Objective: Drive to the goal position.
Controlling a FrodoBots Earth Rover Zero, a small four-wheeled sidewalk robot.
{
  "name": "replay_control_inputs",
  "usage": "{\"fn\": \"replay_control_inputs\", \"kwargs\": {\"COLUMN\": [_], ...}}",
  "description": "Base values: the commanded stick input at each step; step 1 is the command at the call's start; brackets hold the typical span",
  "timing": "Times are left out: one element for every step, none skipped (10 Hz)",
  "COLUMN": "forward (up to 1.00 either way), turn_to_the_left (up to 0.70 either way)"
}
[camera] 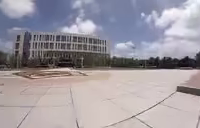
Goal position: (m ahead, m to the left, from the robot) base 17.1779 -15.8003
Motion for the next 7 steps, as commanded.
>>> {"fn": "replay_control_inputs", "kwargs": {"forward": [1.00, 1.00, 1.00, 1.00, 1.00, 1.00, 1.00], "turn_to_the_left": [-0.25, -0.30, -0.03, -0.10, -0.10, 0.00, 0.00]}}
